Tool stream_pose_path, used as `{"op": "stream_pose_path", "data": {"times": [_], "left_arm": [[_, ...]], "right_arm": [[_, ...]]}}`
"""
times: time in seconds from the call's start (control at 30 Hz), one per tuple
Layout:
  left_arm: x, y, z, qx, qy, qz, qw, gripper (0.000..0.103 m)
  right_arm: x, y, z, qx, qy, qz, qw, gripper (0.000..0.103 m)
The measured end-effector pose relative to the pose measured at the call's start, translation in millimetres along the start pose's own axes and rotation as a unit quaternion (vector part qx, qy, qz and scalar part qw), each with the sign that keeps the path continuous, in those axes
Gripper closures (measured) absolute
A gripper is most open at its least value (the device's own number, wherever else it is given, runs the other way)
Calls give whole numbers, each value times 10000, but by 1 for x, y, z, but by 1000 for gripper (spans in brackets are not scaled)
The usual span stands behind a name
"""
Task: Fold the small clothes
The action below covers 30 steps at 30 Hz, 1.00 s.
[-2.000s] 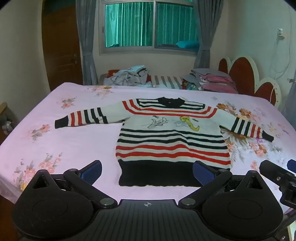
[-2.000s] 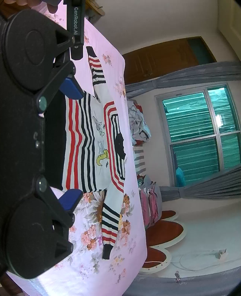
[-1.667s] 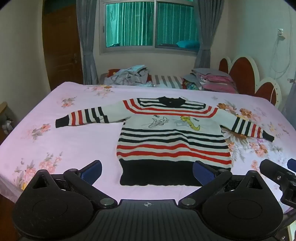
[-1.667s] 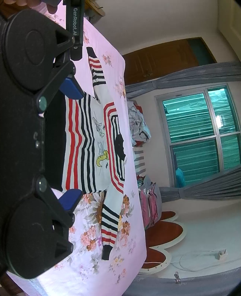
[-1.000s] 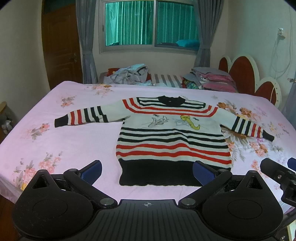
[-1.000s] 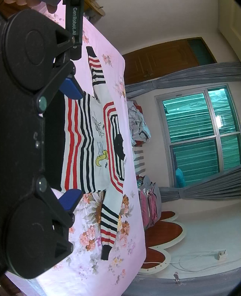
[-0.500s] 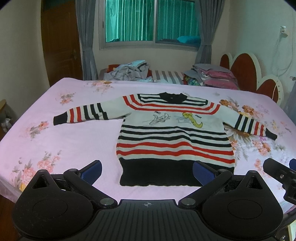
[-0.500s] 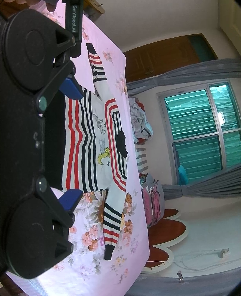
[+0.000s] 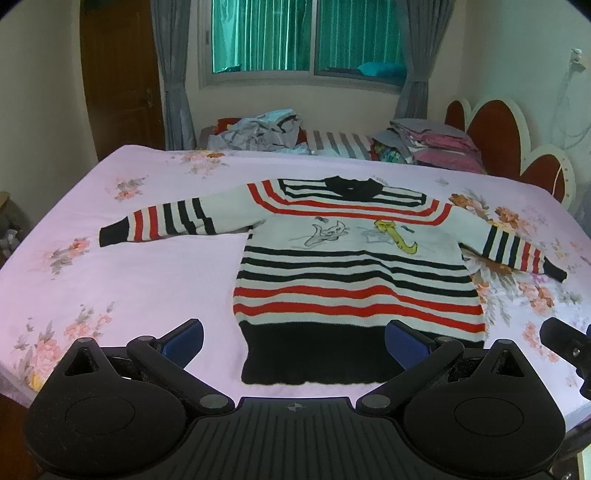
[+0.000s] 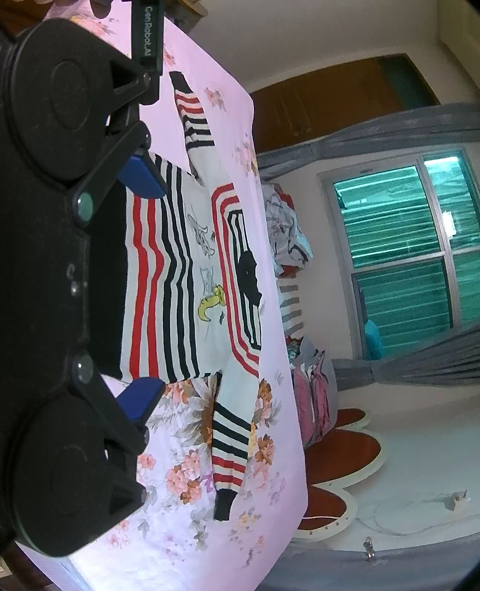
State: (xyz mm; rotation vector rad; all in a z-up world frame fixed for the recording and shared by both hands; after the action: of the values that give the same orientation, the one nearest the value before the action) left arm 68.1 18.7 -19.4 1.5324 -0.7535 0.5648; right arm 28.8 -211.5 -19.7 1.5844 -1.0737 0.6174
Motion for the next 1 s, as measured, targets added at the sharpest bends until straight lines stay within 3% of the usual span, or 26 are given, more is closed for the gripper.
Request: {"op": "stream_pose_path", "data": {"times": [0.6,1.0], "left_arm": [[55,-106,-21,-62,-133,-130,9998,0],[99,-173,-31,-583,-318,7,9978,0]], "right_arm": [[23,-90,-10,-421,-272,-46,9987,0],[49,-142,-9,-982,-705,154,9925,4]]}}
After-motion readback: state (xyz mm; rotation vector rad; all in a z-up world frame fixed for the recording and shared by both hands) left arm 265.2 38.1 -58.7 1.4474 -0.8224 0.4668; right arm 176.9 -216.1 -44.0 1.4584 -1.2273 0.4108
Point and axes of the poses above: each gripper's, at about its wrist camera, not at the fingertips, and y roughly against the way its jaws point, z to its right, x to its top, the point moved 4 cm from there along -y, roughly the way its jaws point, and after that the axes turned 9 degrees about -y, right-handed, at the moved point
